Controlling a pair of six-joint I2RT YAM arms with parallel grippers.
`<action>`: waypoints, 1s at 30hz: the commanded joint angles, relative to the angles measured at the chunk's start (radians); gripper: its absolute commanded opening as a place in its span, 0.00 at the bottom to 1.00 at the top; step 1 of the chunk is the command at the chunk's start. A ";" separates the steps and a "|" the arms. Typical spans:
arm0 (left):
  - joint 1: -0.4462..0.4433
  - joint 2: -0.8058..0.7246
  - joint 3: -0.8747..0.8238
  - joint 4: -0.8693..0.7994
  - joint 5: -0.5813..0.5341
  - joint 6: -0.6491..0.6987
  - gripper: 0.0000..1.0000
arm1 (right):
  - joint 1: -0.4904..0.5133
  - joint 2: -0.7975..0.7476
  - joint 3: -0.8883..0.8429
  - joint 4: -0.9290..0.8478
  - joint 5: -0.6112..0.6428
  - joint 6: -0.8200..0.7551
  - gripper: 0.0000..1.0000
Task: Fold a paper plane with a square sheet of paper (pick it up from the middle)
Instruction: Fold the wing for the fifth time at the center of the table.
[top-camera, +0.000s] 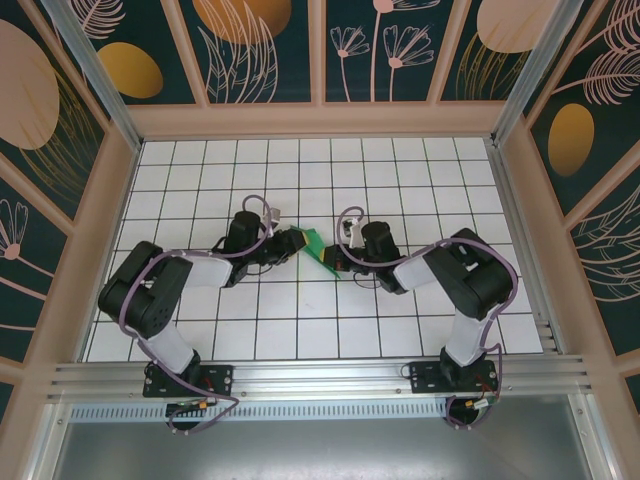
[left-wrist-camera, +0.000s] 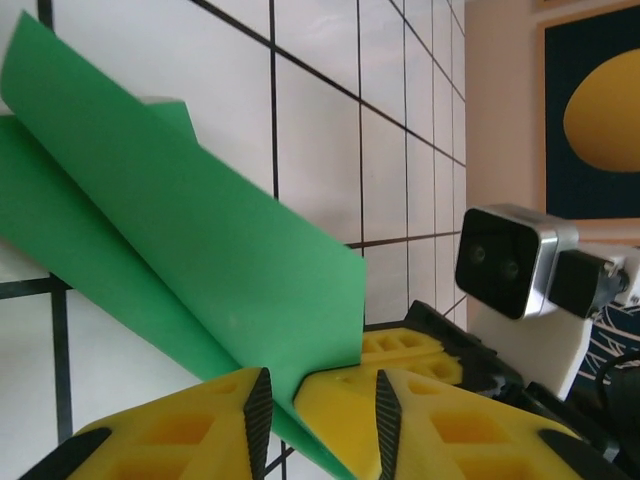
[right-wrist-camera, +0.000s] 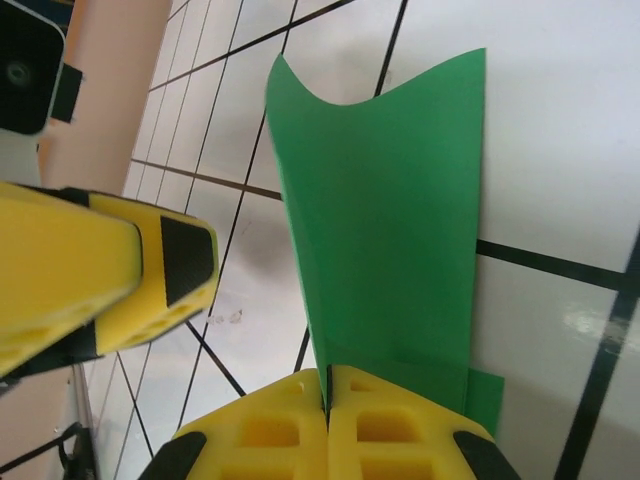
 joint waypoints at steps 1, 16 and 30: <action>-0.012 0.041 0.040 0.080 0.037 -0.006 0.35 | -0.019 0.033 0.006 0.025 -0.052 0.079 0.00; -0.032 0.121 0.061 0.097 0.079 0.000 0.31 | -0.035 0.086 0.032 -0.015 -0.105 0.106 0.00; -0.035 0.173 0.090 0.047 0.074 0.000 0.26 | -0.038 0.107 0.066 -0.110 -0.116 0.067 0.03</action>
